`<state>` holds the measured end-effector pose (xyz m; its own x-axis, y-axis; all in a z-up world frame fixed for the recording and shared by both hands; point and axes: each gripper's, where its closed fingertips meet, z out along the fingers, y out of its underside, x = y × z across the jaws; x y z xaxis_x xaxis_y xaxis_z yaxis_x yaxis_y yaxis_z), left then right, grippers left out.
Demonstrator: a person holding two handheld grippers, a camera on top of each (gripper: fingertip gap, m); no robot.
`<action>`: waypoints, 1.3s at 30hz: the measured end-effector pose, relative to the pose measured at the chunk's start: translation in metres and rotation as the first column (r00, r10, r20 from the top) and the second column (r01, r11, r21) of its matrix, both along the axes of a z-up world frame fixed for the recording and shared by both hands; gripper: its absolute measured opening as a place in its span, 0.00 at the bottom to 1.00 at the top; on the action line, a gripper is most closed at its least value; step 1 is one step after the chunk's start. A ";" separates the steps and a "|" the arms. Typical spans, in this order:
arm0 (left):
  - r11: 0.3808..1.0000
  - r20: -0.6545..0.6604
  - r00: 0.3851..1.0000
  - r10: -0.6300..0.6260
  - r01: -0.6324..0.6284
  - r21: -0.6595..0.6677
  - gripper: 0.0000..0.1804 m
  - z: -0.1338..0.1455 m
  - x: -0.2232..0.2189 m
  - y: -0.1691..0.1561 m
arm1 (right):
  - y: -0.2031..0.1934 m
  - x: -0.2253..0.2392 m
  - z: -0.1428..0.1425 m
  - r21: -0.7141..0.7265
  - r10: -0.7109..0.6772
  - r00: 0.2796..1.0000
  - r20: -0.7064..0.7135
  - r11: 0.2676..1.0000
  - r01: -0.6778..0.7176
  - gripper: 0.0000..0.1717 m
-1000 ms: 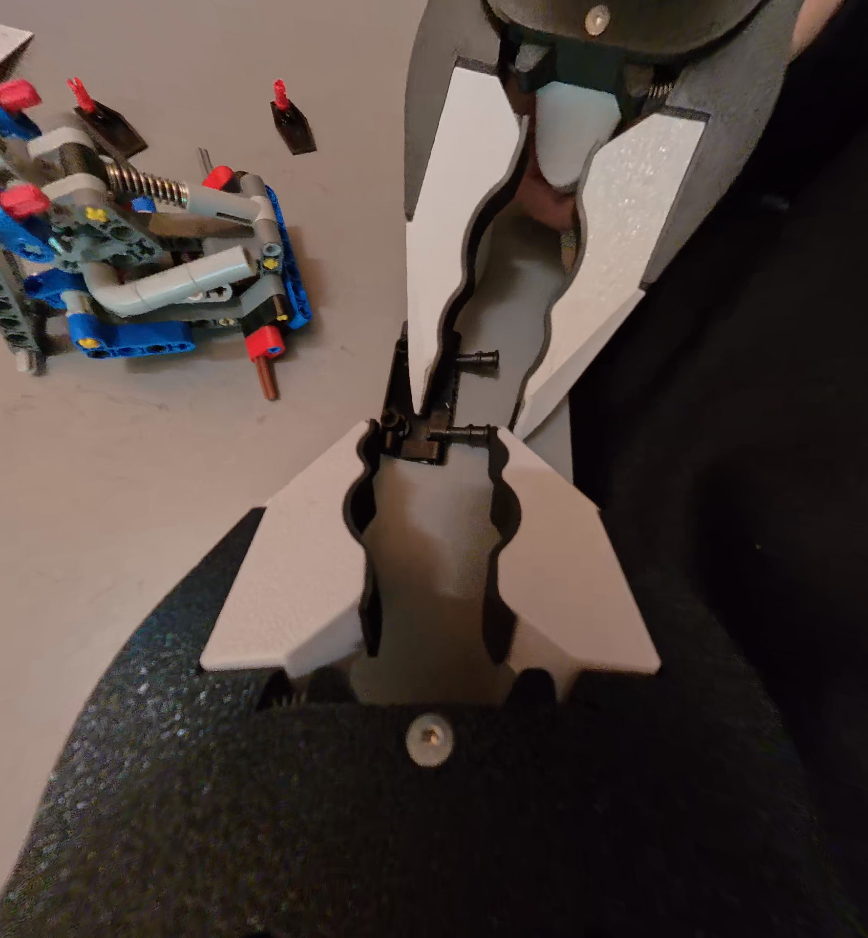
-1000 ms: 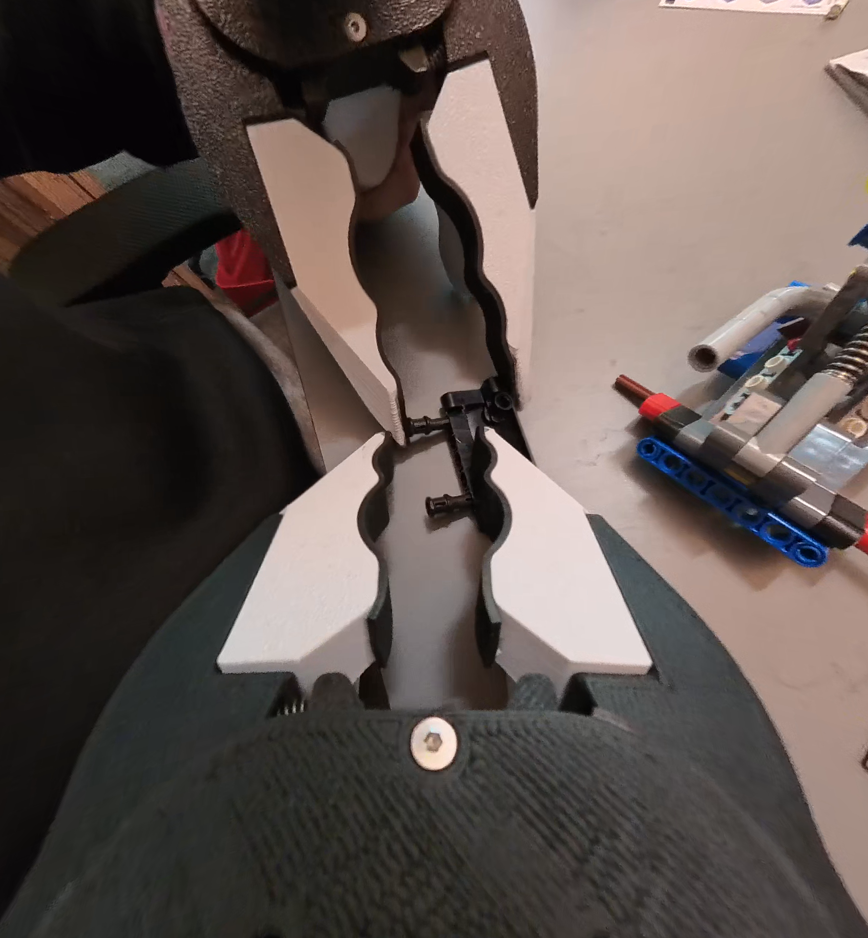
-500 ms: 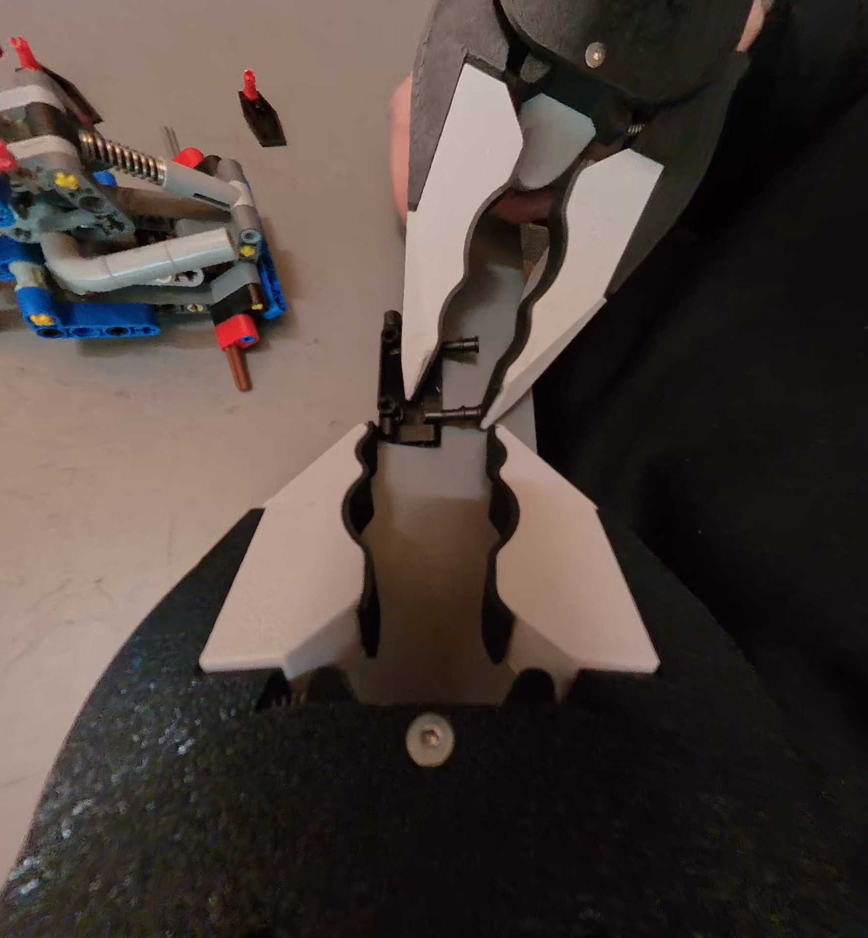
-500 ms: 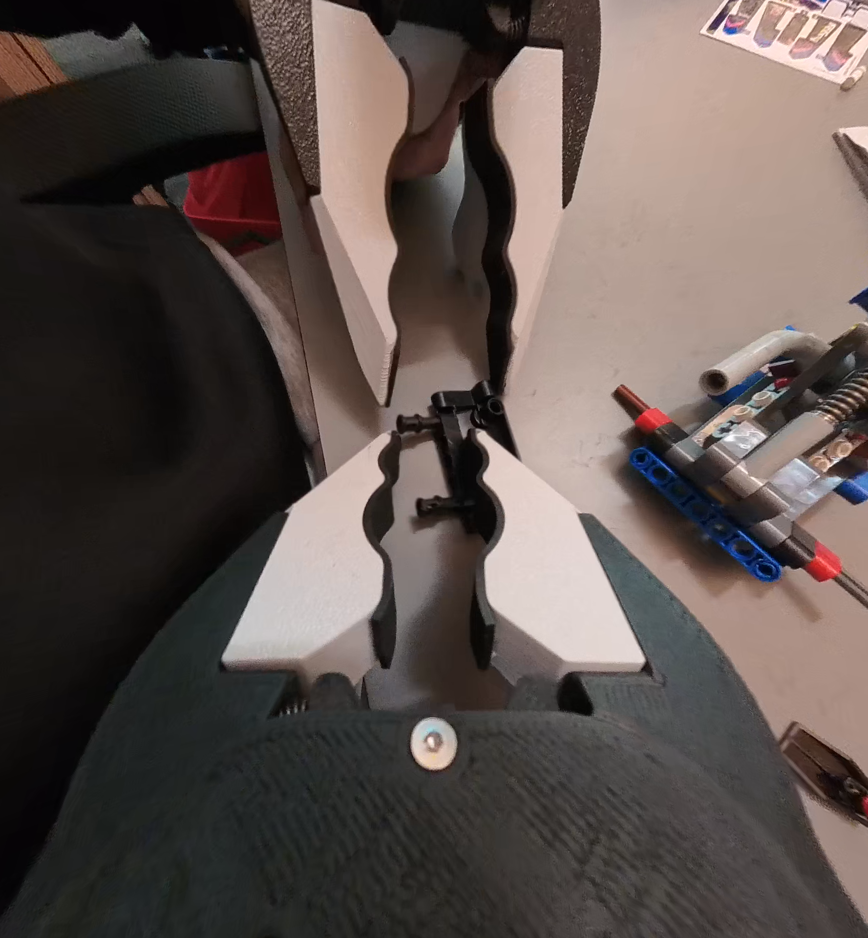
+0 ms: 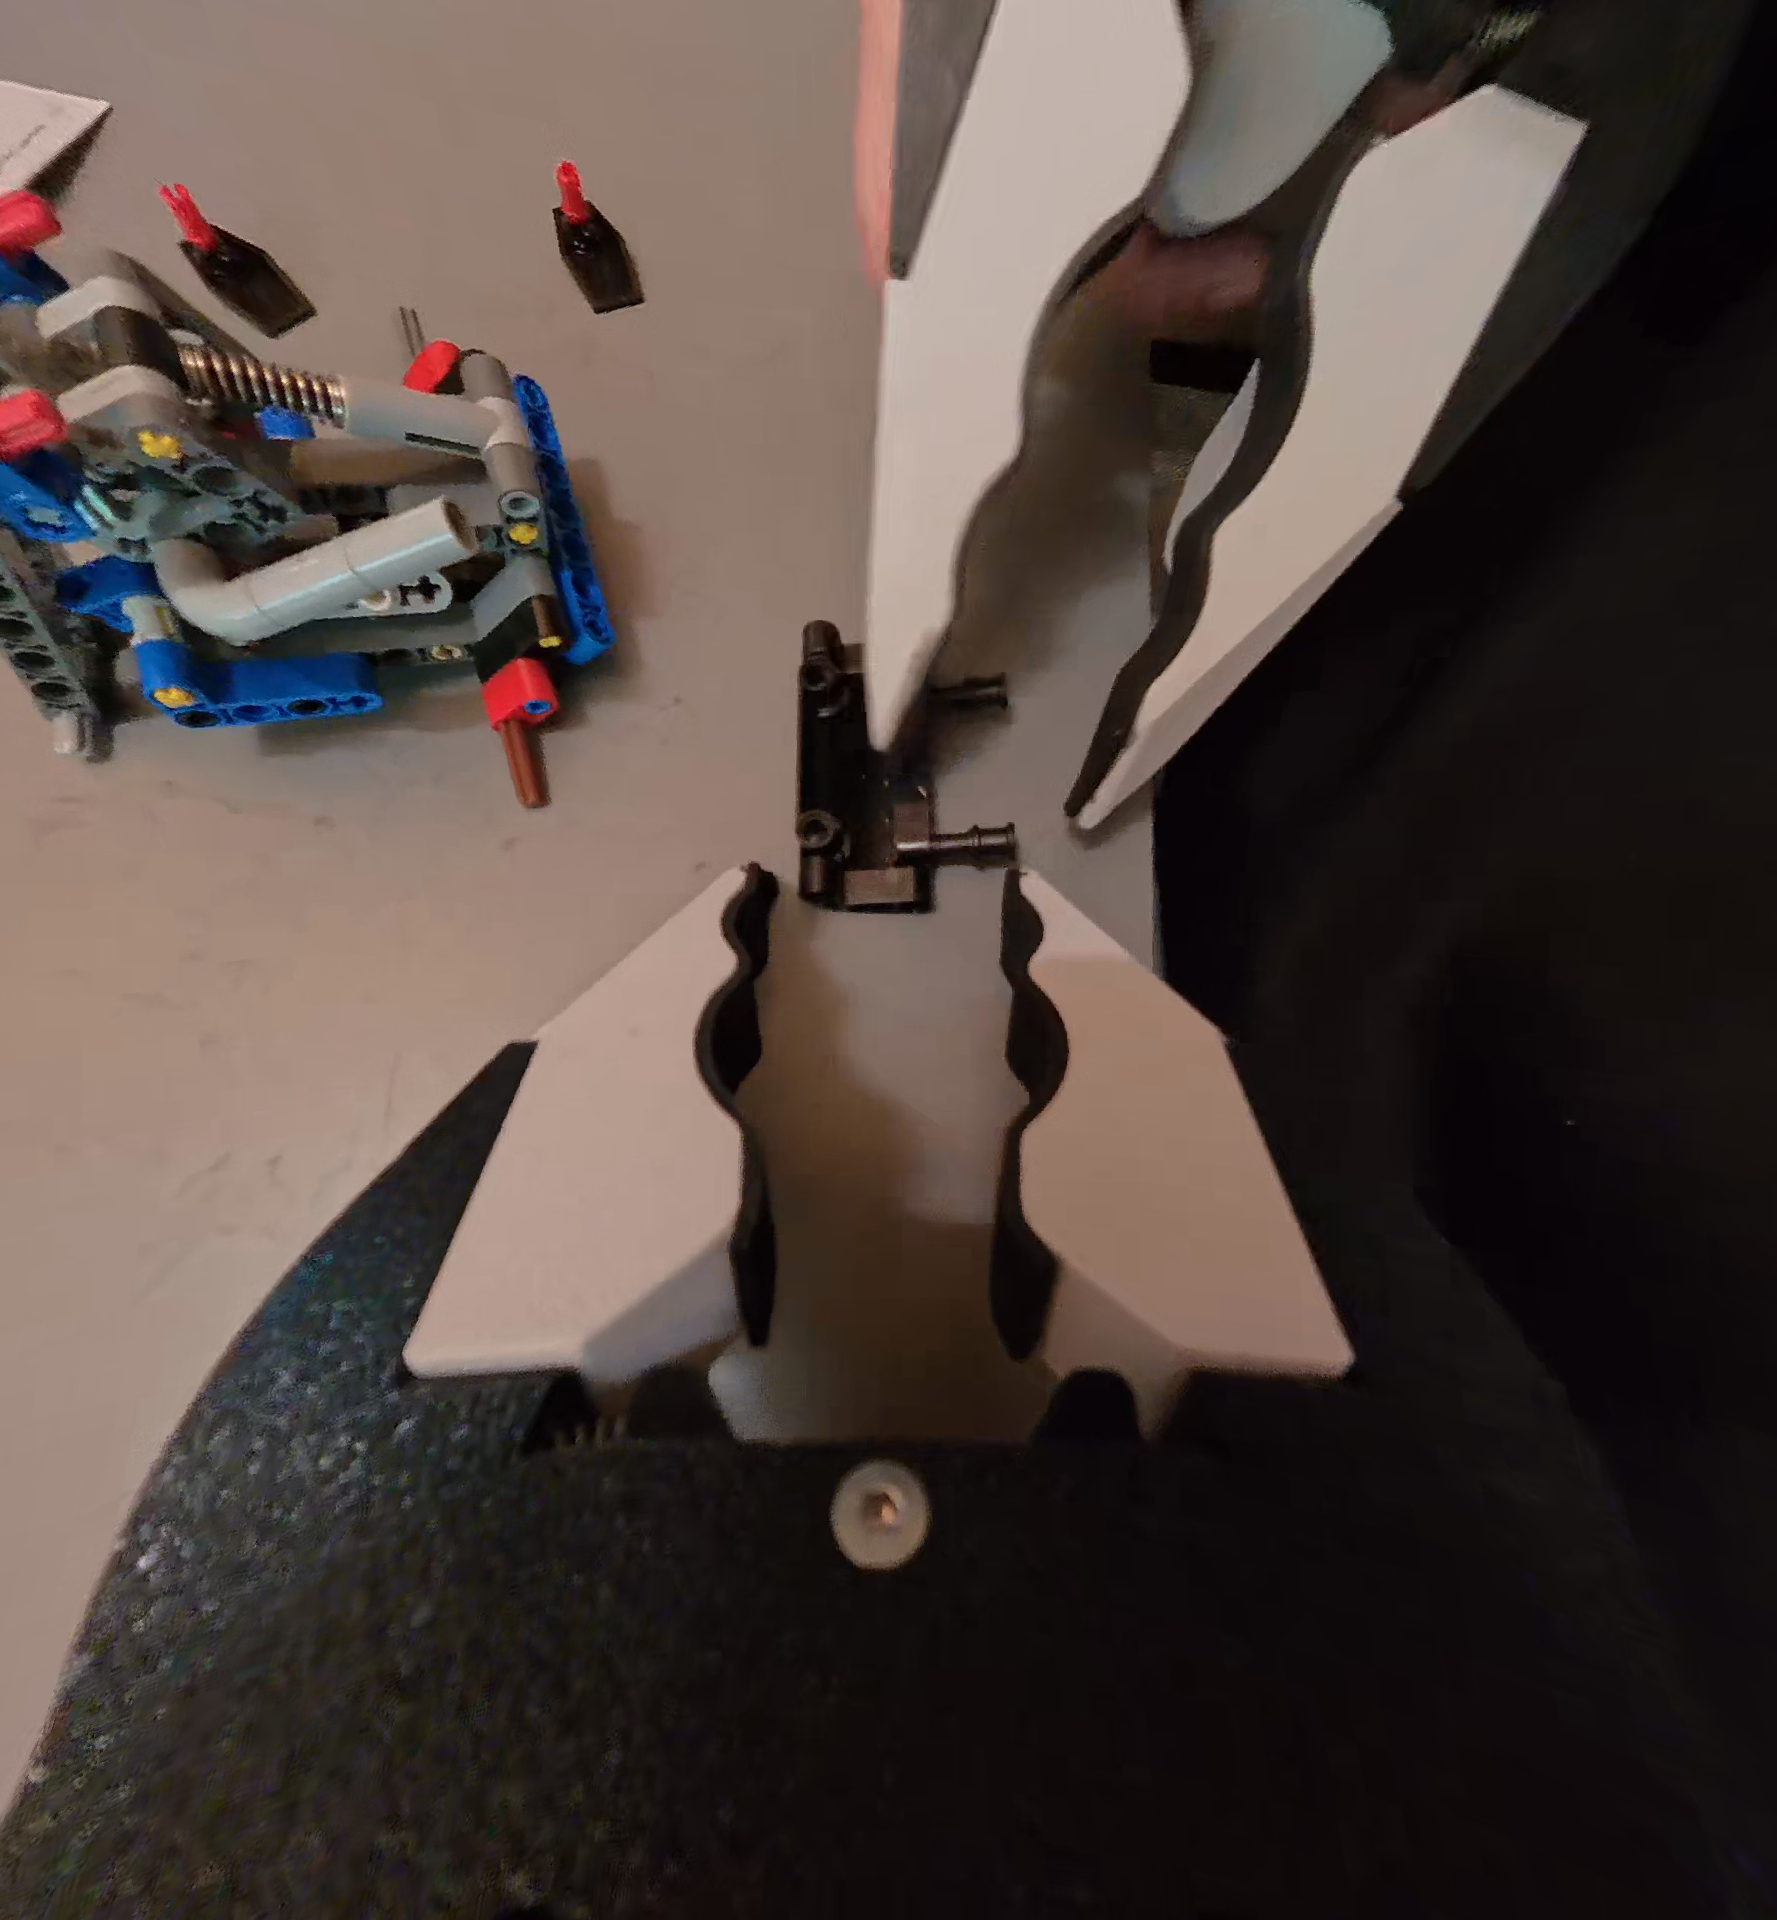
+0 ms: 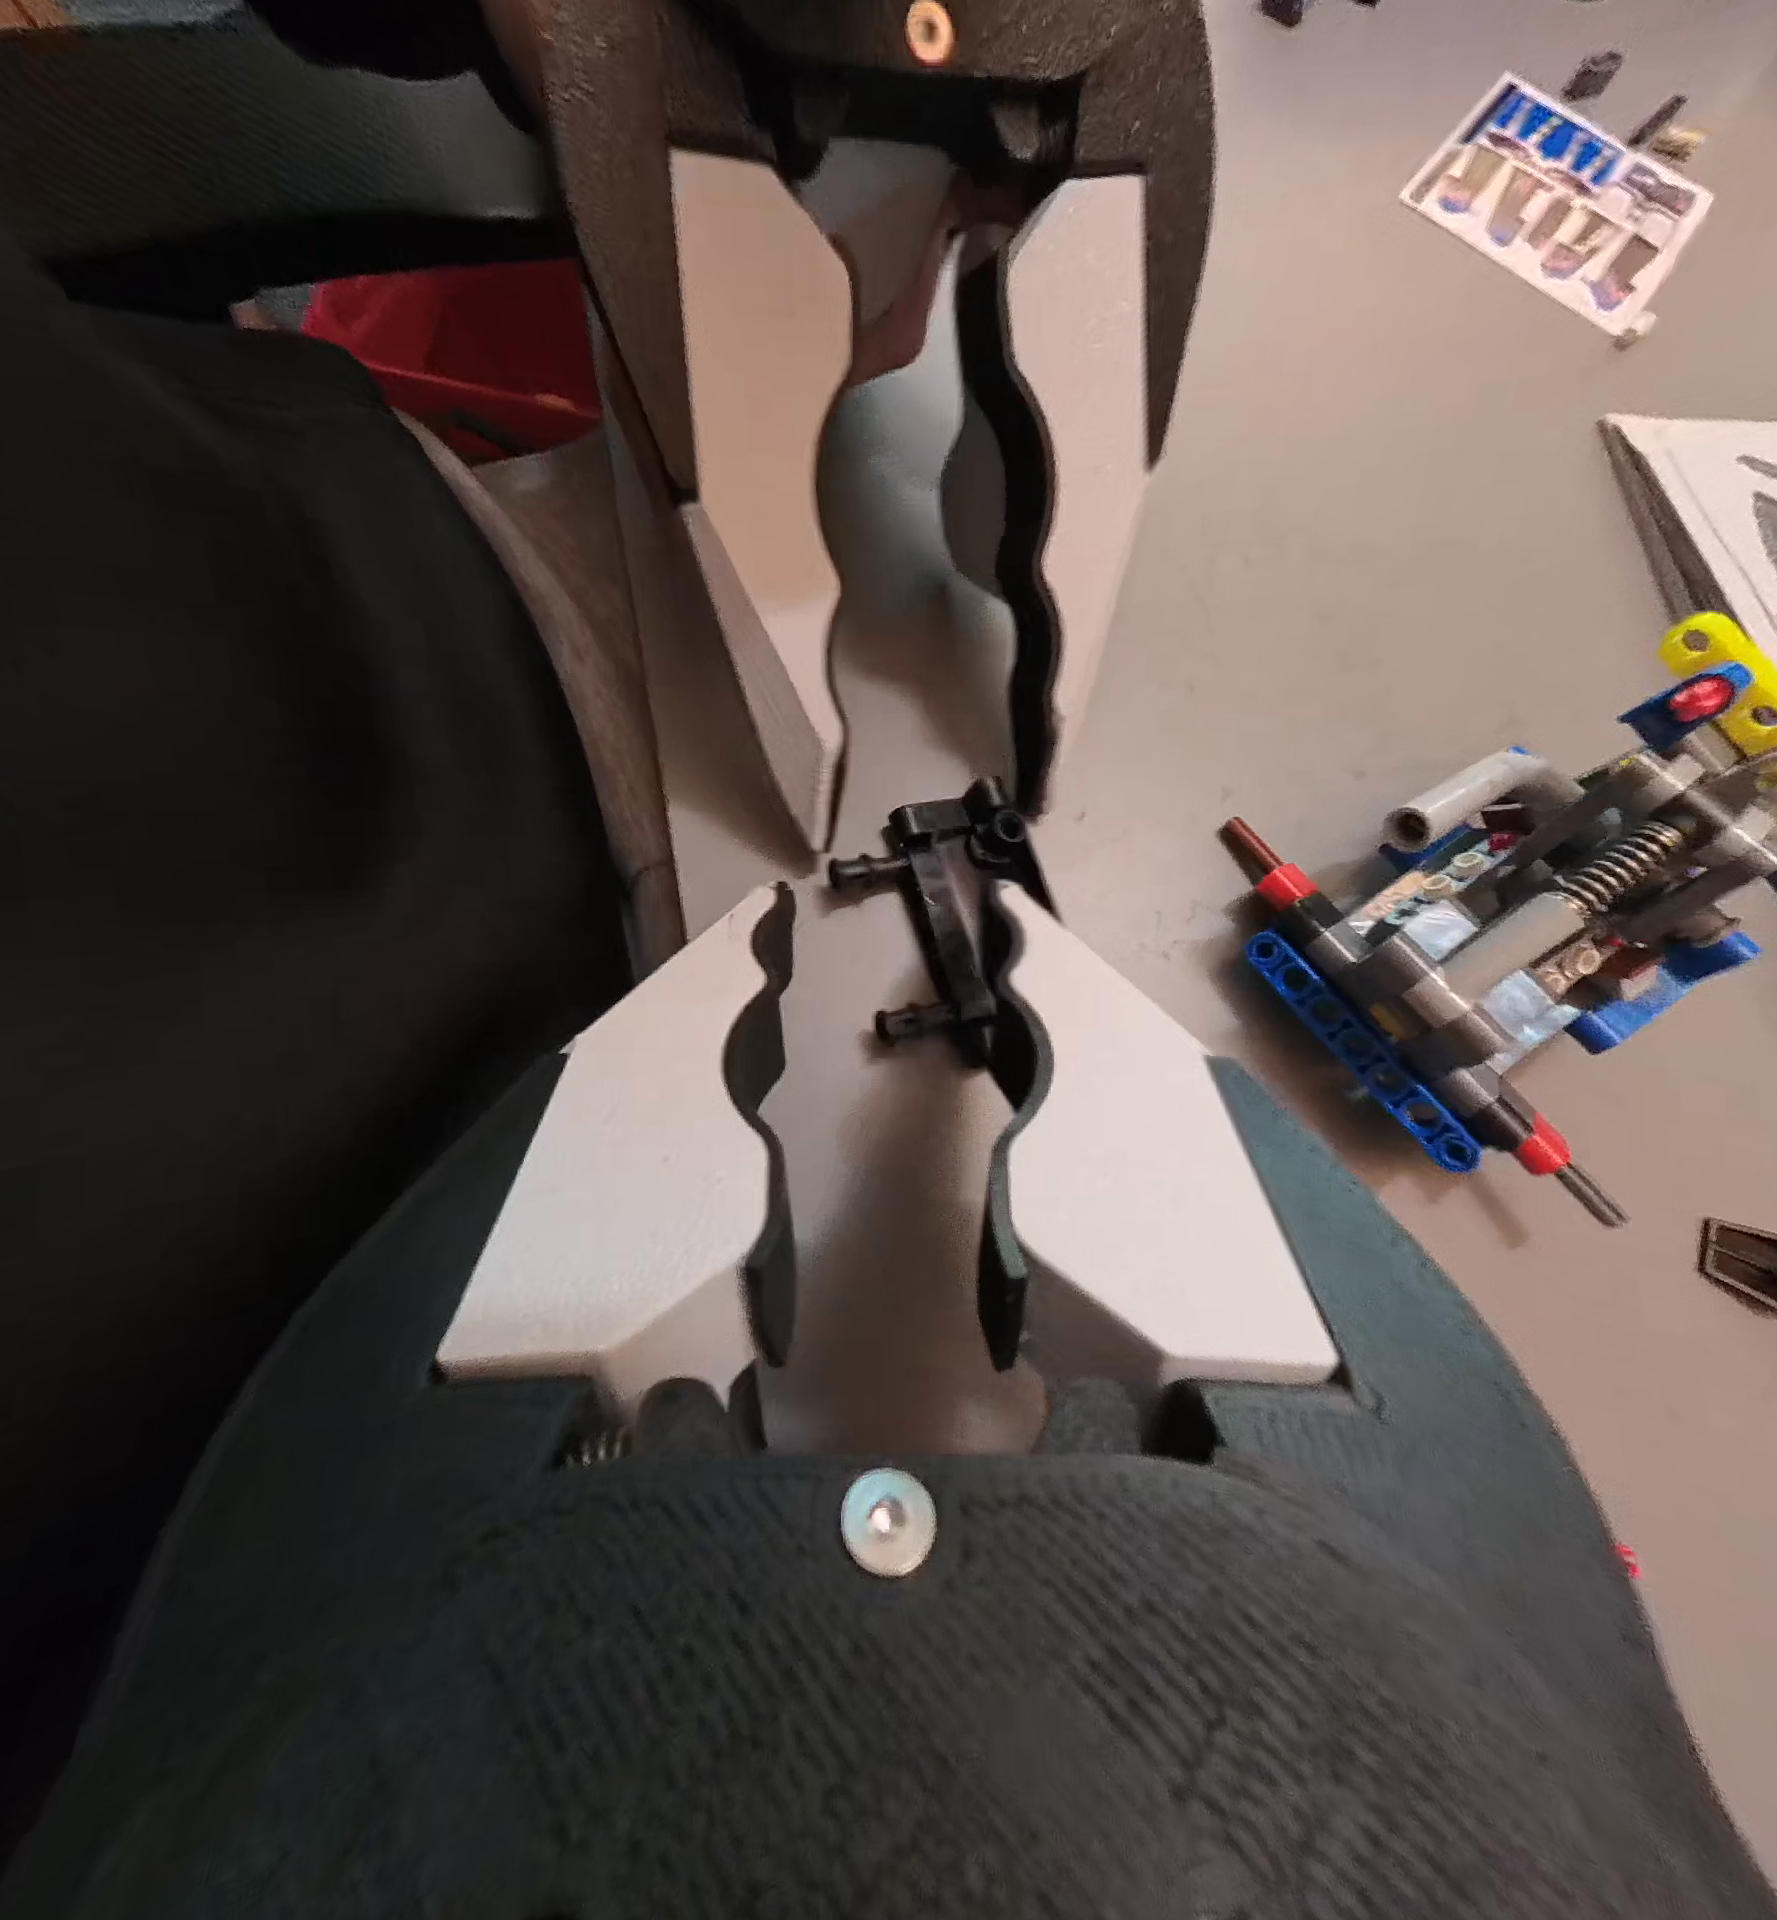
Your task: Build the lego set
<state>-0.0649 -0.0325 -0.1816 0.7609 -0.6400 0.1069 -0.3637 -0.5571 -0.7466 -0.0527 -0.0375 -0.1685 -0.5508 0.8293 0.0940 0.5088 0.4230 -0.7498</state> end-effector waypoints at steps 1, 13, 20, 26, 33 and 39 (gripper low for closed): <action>1.000 -0.018 1.000 0.004 -0.003 0.013 0.24 0.000 0.000 0.000 | -0.002 0.001 0.000 -0.004 0.010 1.000 0.001 1.000 -0.010 0.15; 0.999 -0.015 0.999 0.030 -0.030 0.029 0.28 0.002 0.001 -0.006 | -0.011 0.008 -0.002 0.083 0.058 0.998 -0.008 0.995 -0.057 0.09; 0.999 -0.041 0.999 0.032 -0.031 0.029 0.29 -0.001 0.002 -0.006 | 0.009 0.000 -0.008 0.203 0.044 0.997 -0.056 0.979 -0.032 0.03; 0.999 -0.049 0.998 0.033 -0.032 0.033 0.28 -0.001 0.003 -0.007 | 0.008 -0.006 -0.008 0.266 0.059 0.994 -0.095 0.963 -0.032 0.00; 0.997 -0.107 0.994 0.027 -0.020 0.071 0.26 -0.002 0.001 0.001 | 0.007 -0.009 -0.009 0.277 0.066 0.992 -0.106 0.960 -0.034 0.00; 0.996 -0.125 0.992 -0.009 0.019 0.086 0.22 -0.002 -0.001 0.004 | 0.004 -0.012 -0.009 0.312 0.072 0.991 -0.114 0.949 -0.033 0.00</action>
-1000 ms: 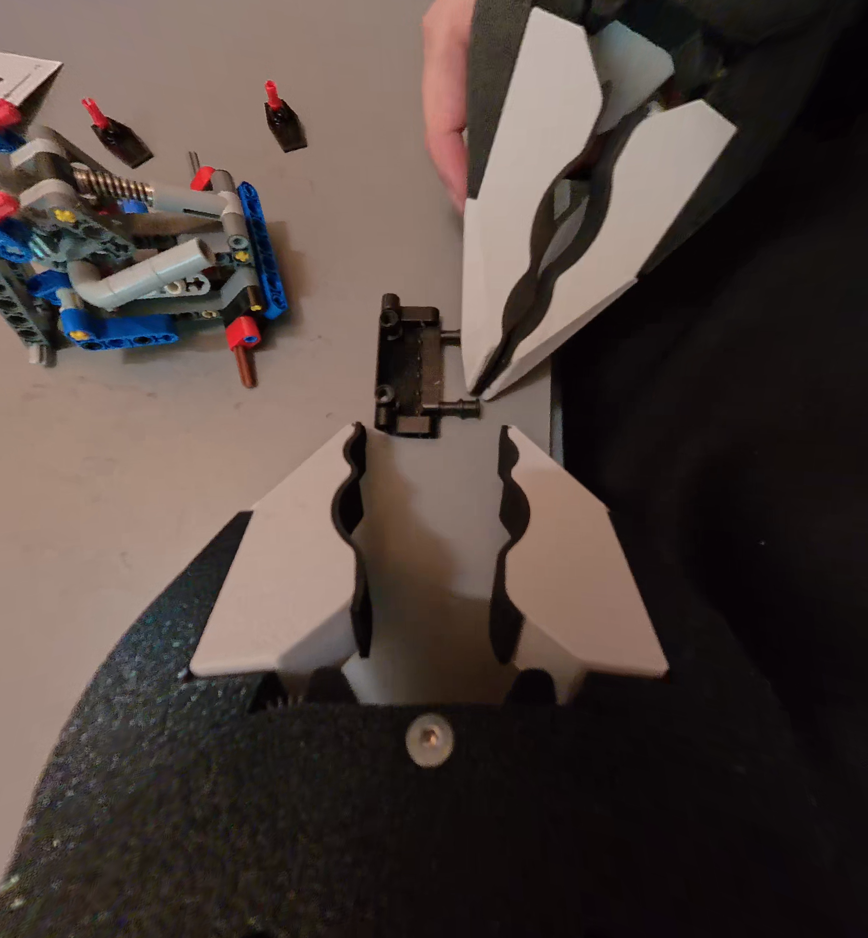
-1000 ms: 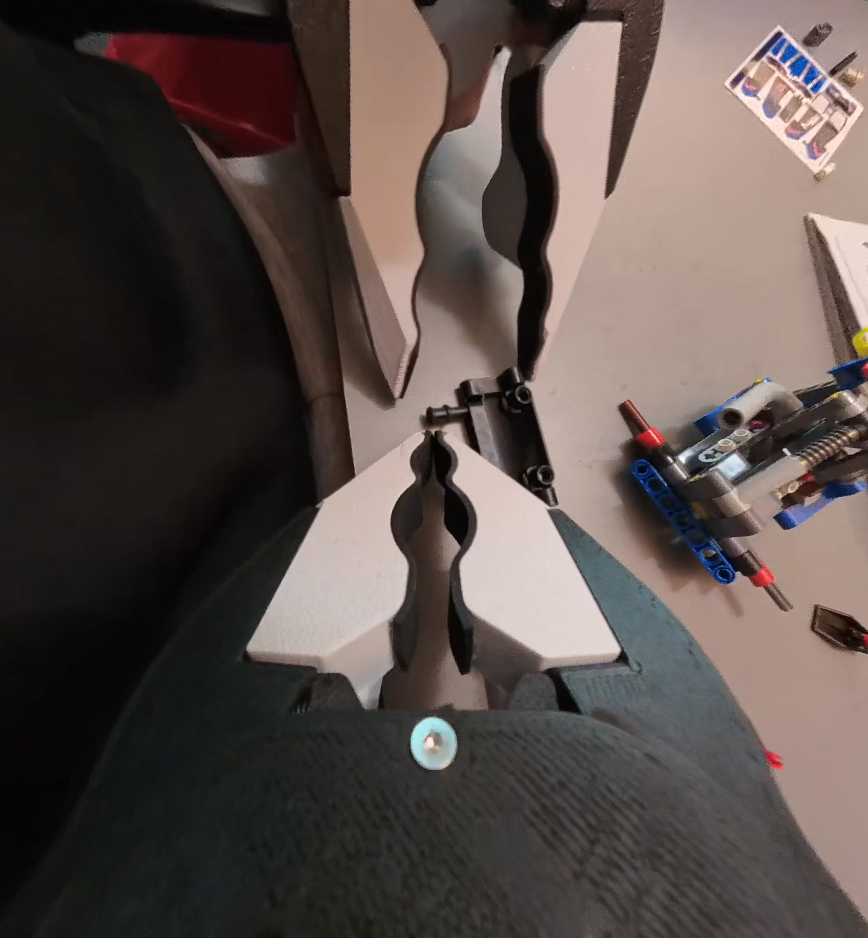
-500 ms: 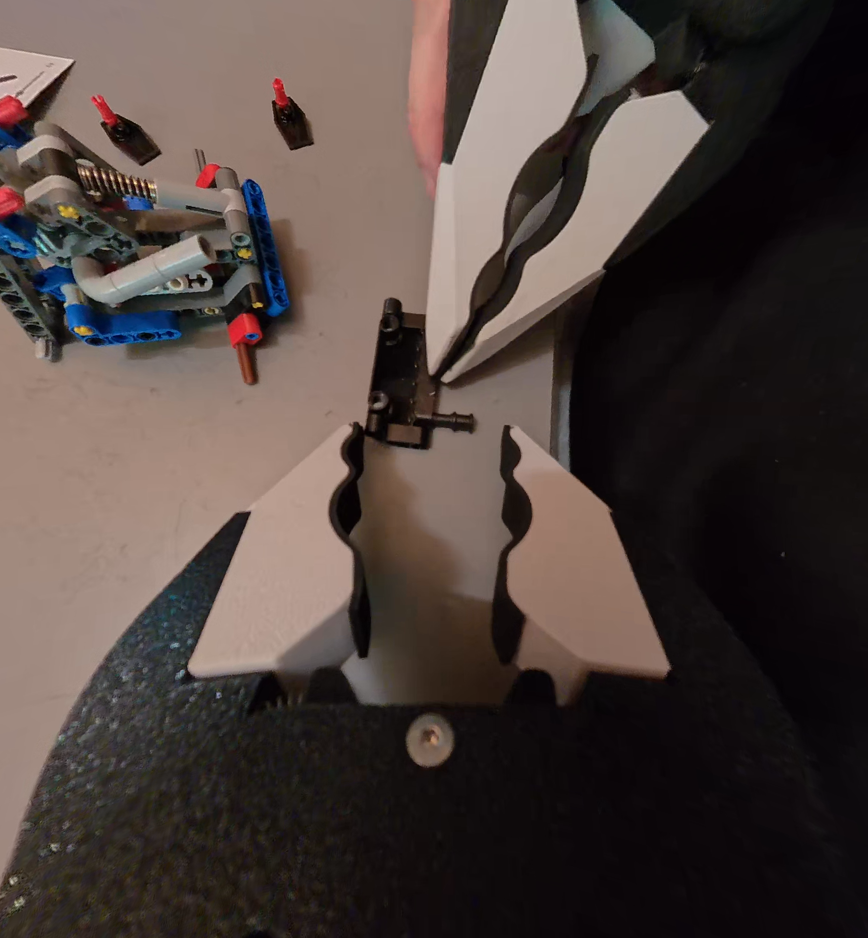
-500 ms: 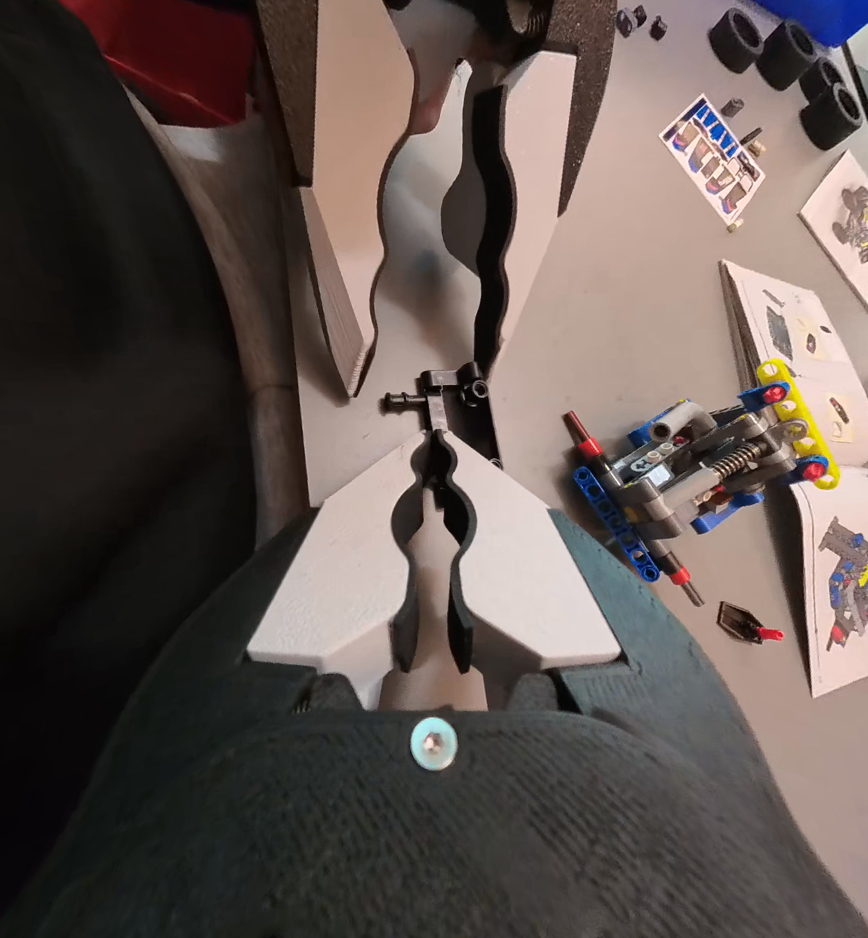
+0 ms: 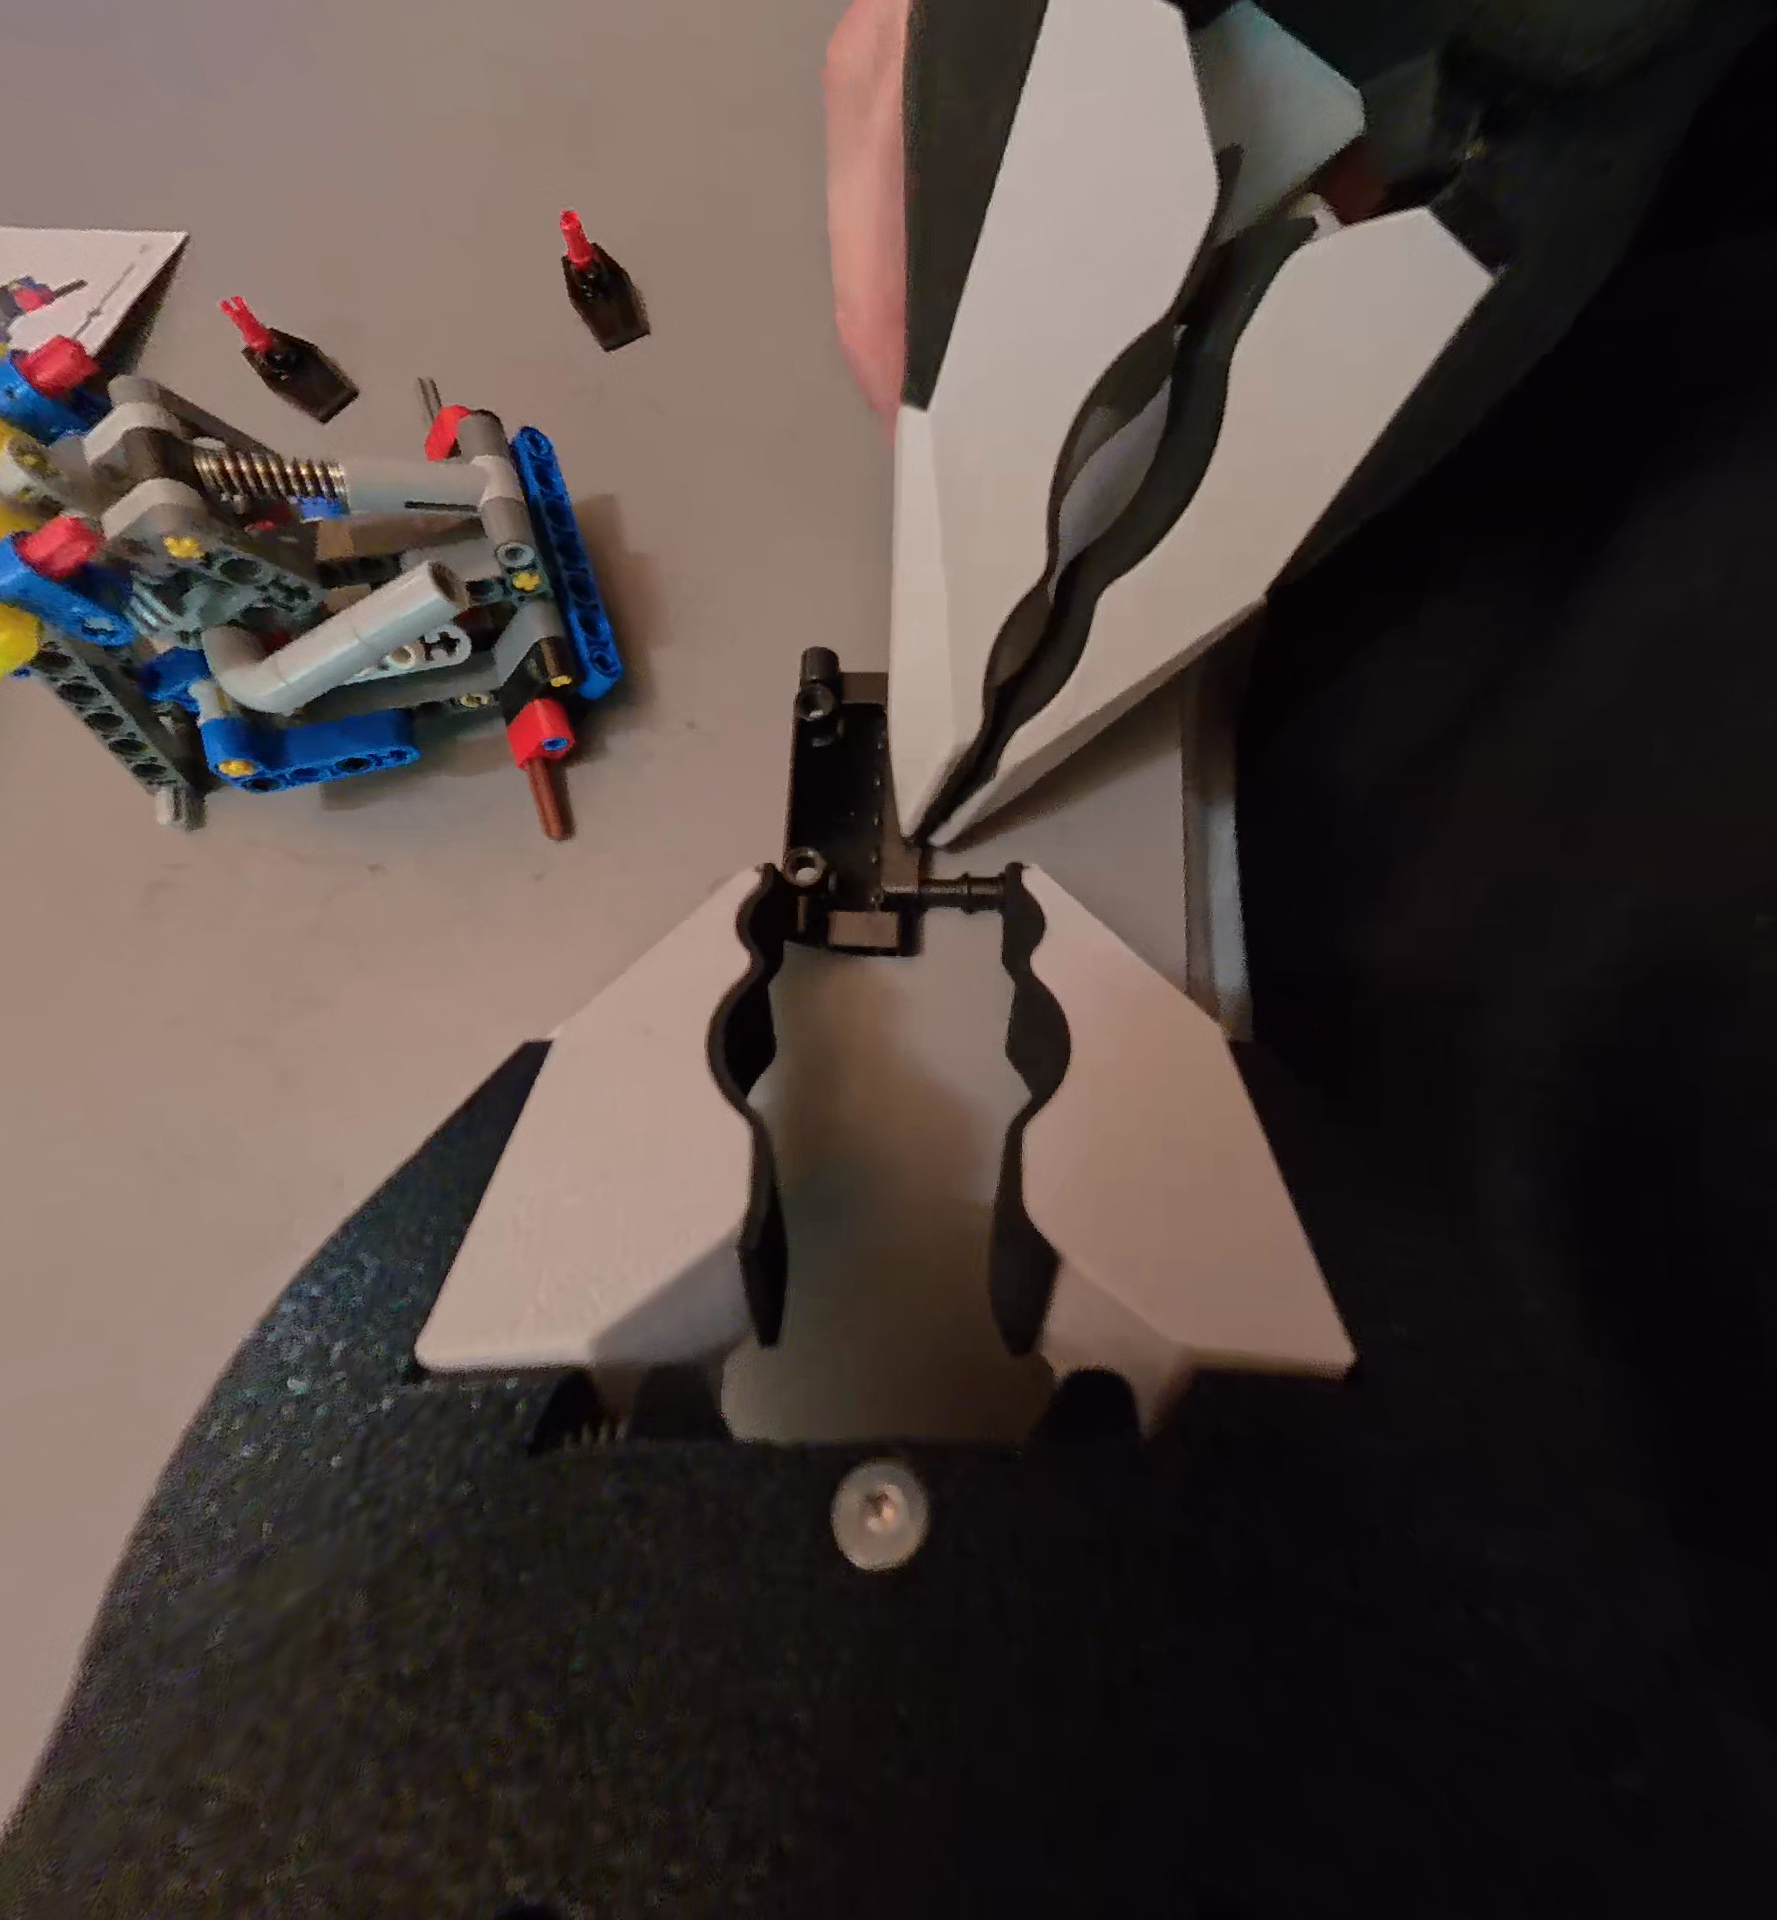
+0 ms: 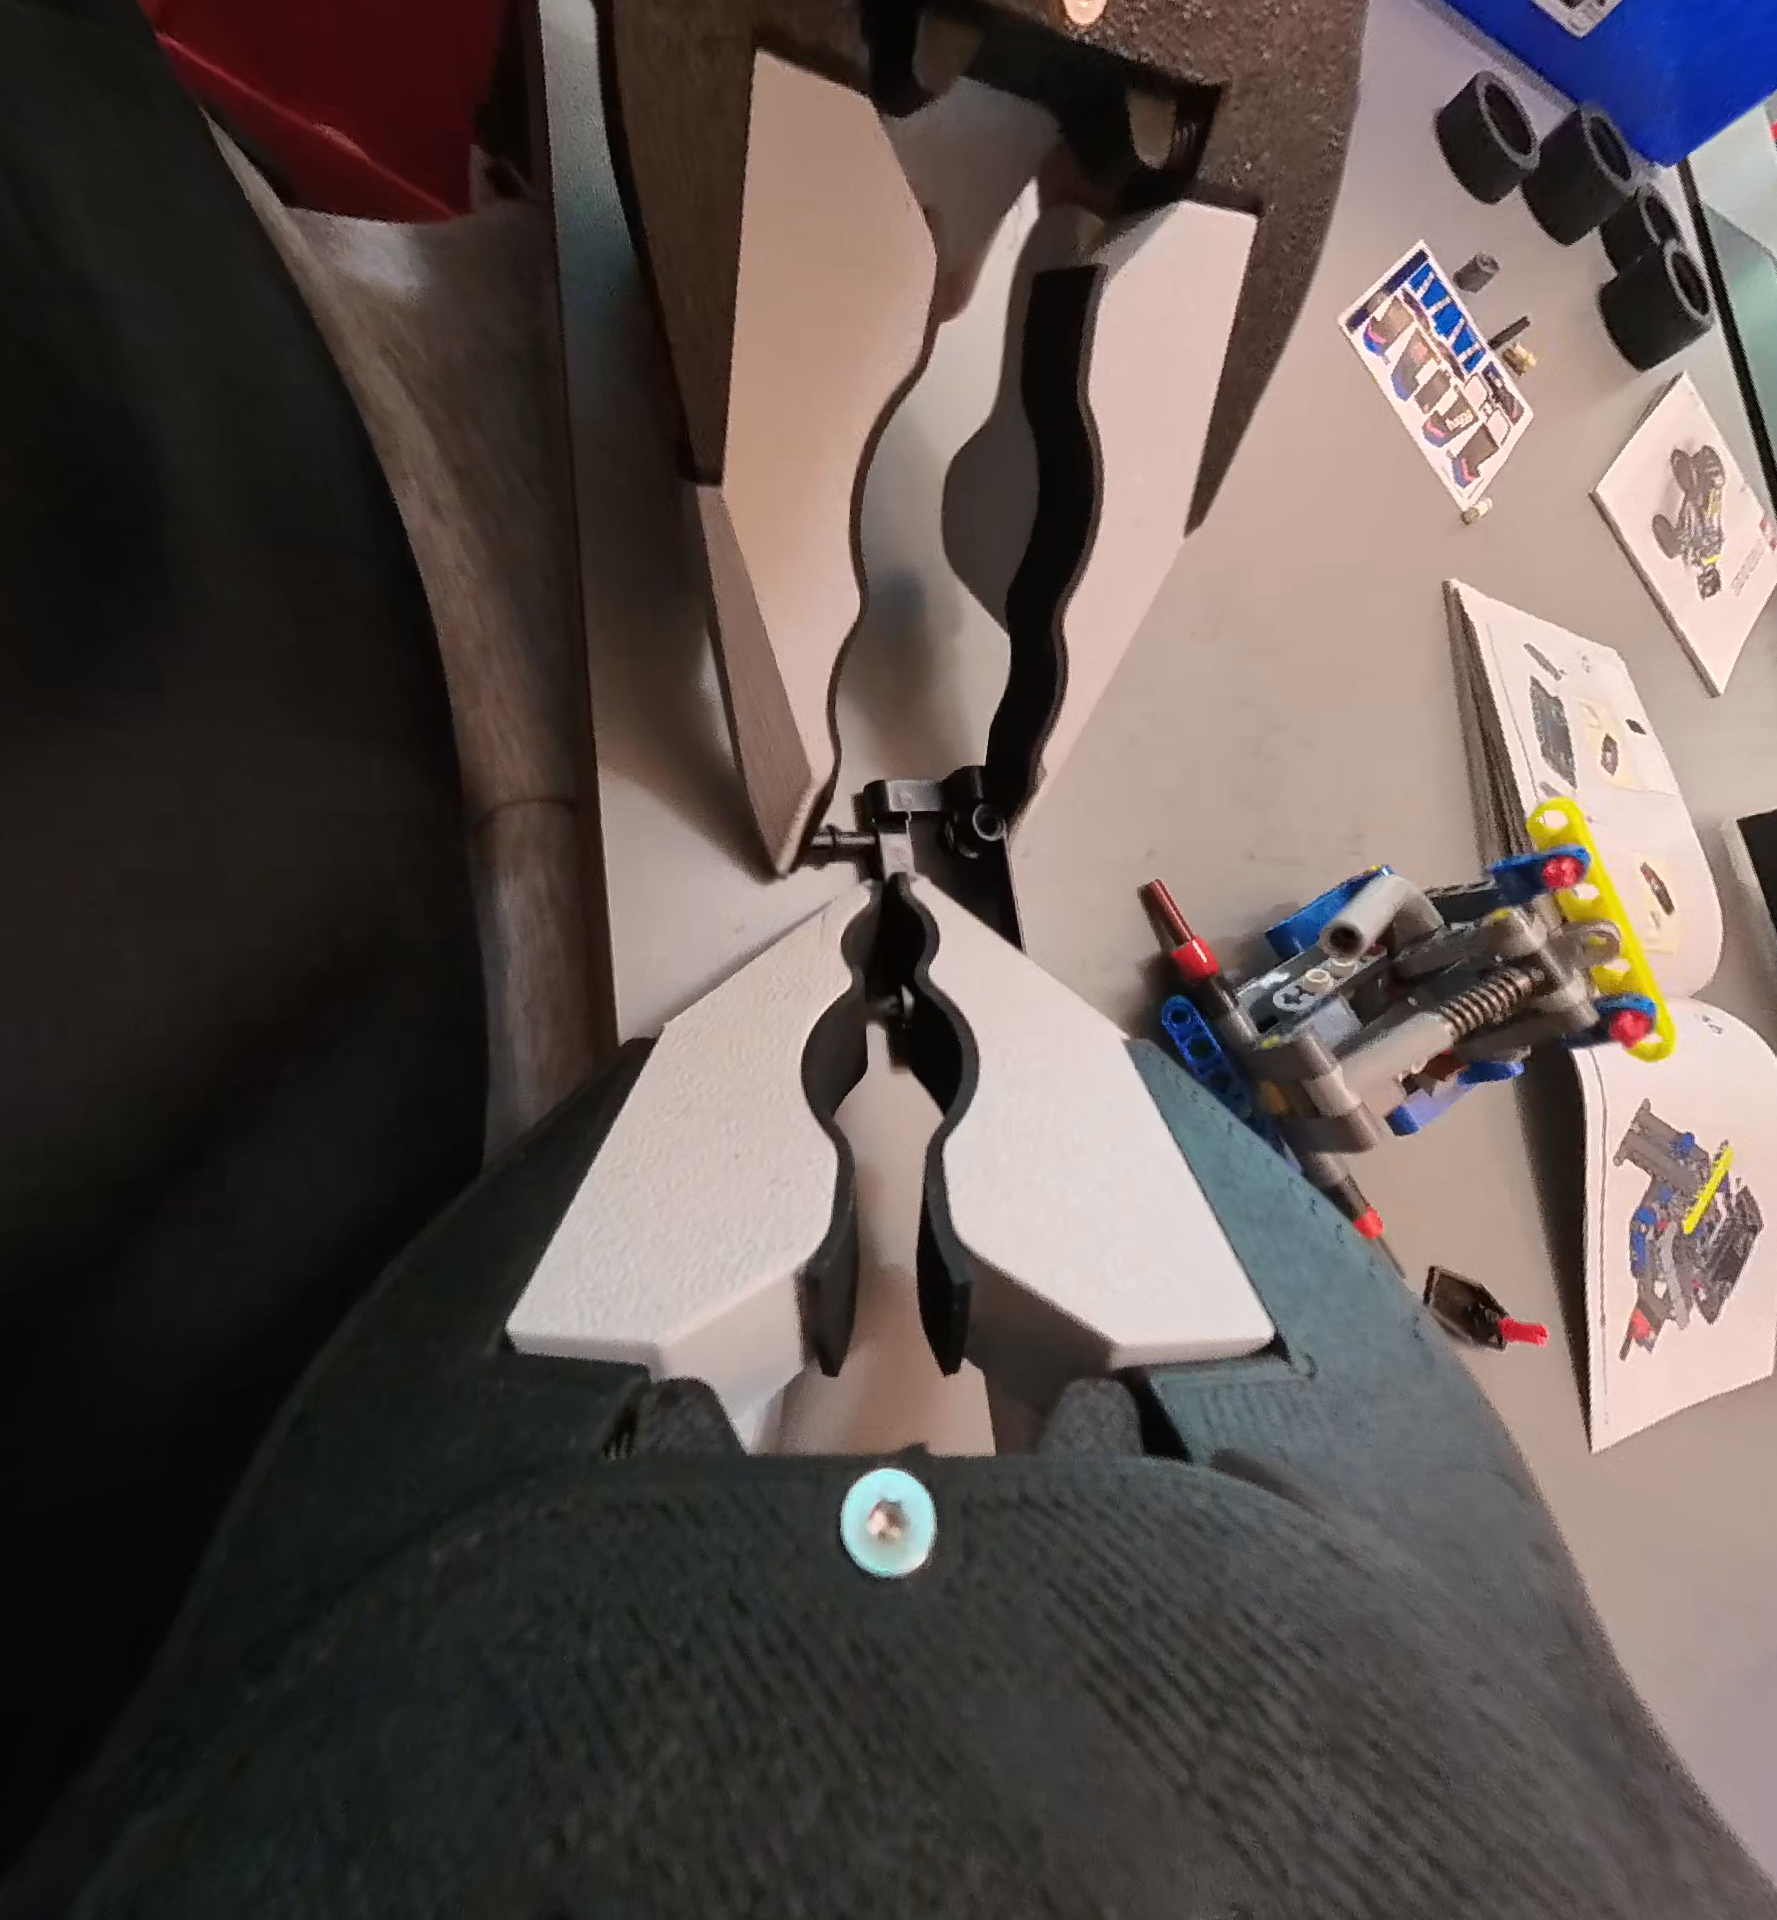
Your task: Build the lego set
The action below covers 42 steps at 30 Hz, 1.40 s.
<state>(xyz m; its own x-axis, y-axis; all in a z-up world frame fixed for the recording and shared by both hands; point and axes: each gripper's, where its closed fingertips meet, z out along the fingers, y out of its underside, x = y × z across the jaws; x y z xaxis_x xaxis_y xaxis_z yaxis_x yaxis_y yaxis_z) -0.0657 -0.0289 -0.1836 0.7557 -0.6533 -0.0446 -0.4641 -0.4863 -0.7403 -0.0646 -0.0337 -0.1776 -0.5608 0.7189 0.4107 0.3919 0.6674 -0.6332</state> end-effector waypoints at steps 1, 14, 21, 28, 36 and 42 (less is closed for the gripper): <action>1.000 0.001 1.000 -0.003 0.003 -0.002 0.22 0.000 0.000 0.000 | -0.003 -0.002 0.000 -0.005 0.008 1.000 -0.005 1.000 -0.008 0.00; 1.000 -0.006 1.000 -0.007 0.007 0.009 0.22 0.000 0.001 0.004 | 0.001 0.006 -0.001 -0.133 -0.016 0.994 0.104 0.991 0.030 0.12; 1.000 -0.005 1.000 -0.008 0.008 -0.003 0.22 0.000 0.002 0.005 | 0.005 -0.003 -0.004 -0.104 -0.046 0.998 0.053 0.993 0.051 0.04; 1.000 -0.046 0.999 -0.010 0.010 -0.009 0.21 0.000 0.002 0.005 | 0.005 -0.002 -0.005 -0.063 -0.057 0.997 0.044 0.996 0.060 0.04; 1.000 -0.100 0.995 -0.015 0.012 -0.025 0.21 0.000 0.002 0.005 | 0.005 -0.002 -0.005 -0.033 -0.039 0.999 0.034 0.999 0.041 0.04; 1.000 -0.104 0.995 0.004 -0.006 -0.016 0.21 0.001 0.002 0.004 | 0.005 -0.002 -0.005 -0.017 -0.028 0.999 0.027 0.999 0.029 0.04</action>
<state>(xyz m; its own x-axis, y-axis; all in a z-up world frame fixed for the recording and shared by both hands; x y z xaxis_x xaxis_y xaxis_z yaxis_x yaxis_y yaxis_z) -0.0636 -0.0244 -0.1827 0.7508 -0.6509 -0.1125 -0.5355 -0.5002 -0.6805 -0.0669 -0.0289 -0.1821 -0.5507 0.7417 0.3829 0.4279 0.6448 -0.6334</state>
